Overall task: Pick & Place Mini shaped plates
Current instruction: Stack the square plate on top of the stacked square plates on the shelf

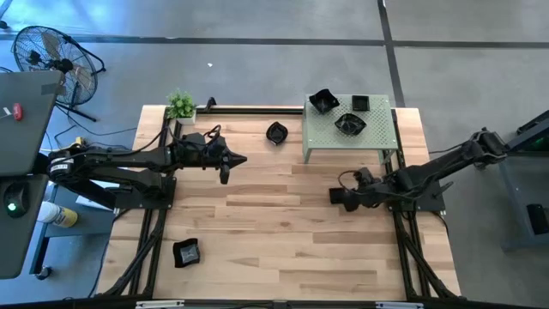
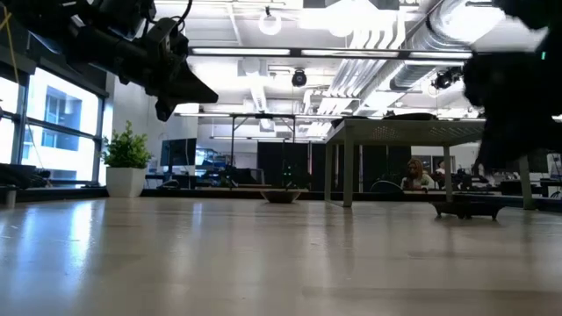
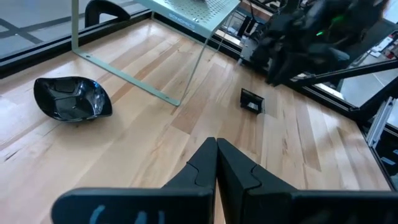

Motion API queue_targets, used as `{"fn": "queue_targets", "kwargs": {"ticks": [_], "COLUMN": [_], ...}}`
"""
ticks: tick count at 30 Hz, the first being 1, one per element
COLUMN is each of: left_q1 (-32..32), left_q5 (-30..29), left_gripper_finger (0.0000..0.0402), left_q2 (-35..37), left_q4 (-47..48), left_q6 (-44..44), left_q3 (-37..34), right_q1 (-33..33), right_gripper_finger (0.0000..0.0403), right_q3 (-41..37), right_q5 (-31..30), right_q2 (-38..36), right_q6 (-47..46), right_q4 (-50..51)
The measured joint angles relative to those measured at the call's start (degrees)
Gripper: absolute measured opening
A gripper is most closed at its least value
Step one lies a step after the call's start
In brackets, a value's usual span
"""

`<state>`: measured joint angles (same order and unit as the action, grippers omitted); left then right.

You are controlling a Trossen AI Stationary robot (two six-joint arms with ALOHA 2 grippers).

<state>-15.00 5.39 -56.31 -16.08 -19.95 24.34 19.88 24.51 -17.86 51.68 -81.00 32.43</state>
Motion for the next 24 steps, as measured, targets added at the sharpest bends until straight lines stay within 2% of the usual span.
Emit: {"fn": "queue_targets", "kwargs": {"ticks": [3,5,9,14,18,24], "left_q1": [0.0,0.0,0.0,0.0,0.0,0.0], "left_q5": [-0.1,-0.9,-2.9,-3.5,-3.5,-3.5], "left_gripper_finger": [0.0001,0.0001,0.0001,0.0001,0.0001,0.0001], "left_q2": [0.0,0.0,0.0,0.0,0.0,0.0], "left_q4": [0.1,0.5,0.9,0.8,0.8,0.8], "left_q6": [0.0,0.1,0.1,0.0,0.0,-0.1], "left_q3": [0.0,0.0,0.0,0.0,0.0,0.0], "right_q1": [0.0,-0.1,-1.4,-2.3,-3.0,-3.8], "right_gripper_finger": [0.0103,0.0104,0.0095,0.0088,0.0087,0.0086], "right_q3": [3.5,5.0,6.2,8.5,10.5,10.7], "right_q5": [2.6,4.4,8.4,9.3,9.2,9.2], "right_q2": [0.7,2.5,7.7,14.8,19.8,24.9], "right_q6": [17.3,25.5,37.1,49.6,55.8,57.9], "right_q4": [-0.3,0.6,3.0,1.9,1.7,0.3]}}
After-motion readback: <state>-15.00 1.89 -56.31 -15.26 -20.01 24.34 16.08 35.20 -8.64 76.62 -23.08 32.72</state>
